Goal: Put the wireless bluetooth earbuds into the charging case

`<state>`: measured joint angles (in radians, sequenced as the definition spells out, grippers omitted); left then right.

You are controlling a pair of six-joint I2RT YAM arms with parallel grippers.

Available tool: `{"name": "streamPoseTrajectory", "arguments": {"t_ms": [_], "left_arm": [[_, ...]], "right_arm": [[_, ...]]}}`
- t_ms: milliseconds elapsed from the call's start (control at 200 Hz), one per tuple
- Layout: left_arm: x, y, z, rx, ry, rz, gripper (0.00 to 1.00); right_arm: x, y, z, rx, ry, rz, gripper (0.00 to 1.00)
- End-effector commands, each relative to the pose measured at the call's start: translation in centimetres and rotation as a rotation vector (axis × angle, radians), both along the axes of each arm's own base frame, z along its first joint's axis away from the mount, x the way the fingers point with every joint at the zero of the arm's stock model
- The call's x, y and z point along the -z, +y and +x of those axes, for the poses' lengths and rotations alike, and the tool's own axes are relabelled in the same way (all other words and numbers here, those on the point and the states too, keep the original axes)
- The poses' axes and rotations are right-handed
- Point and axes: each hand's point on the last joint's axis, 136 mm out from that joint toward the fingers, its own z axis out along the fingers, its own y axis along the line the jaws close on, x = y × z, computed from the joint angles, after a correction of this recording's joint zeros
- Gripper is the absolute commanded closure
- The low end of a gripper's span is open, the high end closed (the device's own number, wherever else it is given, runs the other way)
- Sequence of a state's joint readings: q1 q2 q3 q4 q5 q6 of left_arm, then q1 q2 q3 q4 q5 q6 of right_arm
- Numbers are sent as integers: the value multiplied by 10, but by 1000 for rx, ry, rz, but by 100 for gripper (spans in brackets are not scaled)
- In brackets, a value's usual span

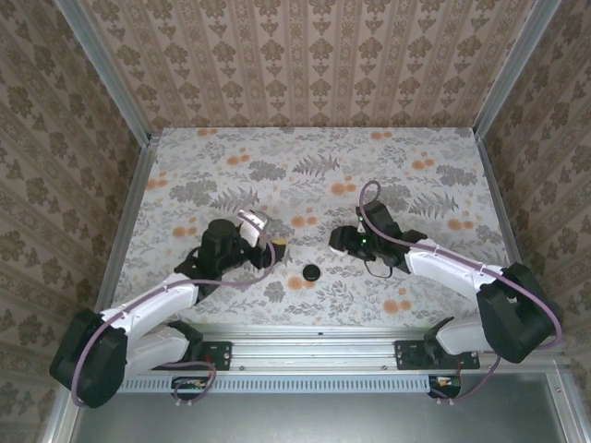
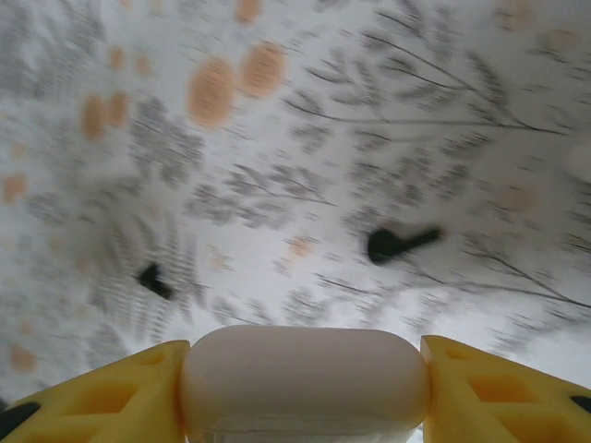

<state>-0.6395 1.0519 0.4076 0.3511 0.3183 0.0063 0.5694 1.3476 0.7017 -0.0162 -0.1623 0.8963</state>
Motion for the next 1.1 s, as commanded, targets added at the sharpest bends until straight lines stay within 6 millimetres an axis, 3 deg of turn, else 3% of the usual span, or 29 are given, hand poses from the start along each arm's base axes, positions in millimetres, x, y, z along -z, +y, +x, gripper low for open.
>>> {"name": "streamPoseTrajectory", "arguments": {"t_ms": [0, 245, 420, 820, 845, 1095], "left_arm": [[-22, -17, -15, 148, -212, -3, 34], [-18, -22, -24, 181, -251, -35, 37], [-34, -22, -23, 152, -282, -140, 40], [-48, -24, -24, 128, -294, -238, 44], [-49, -23, -23, 123, -292, -241, 44], [-53, -22, -21, 99, -304, -247, 52]], "right_arm": [[-52, 30, 18, 50, -152, 213, 44], [-88, 56, 15, 27, -300, 338, 44], [-98, 75, 6, -27, -336, 389, 44], [-103, 104, -13, -125, -341, 443, 44], [-93, 106, -13, -129, -321, 425, 44], [-92, 109, -16, -140, -319, 427, 44]]}}
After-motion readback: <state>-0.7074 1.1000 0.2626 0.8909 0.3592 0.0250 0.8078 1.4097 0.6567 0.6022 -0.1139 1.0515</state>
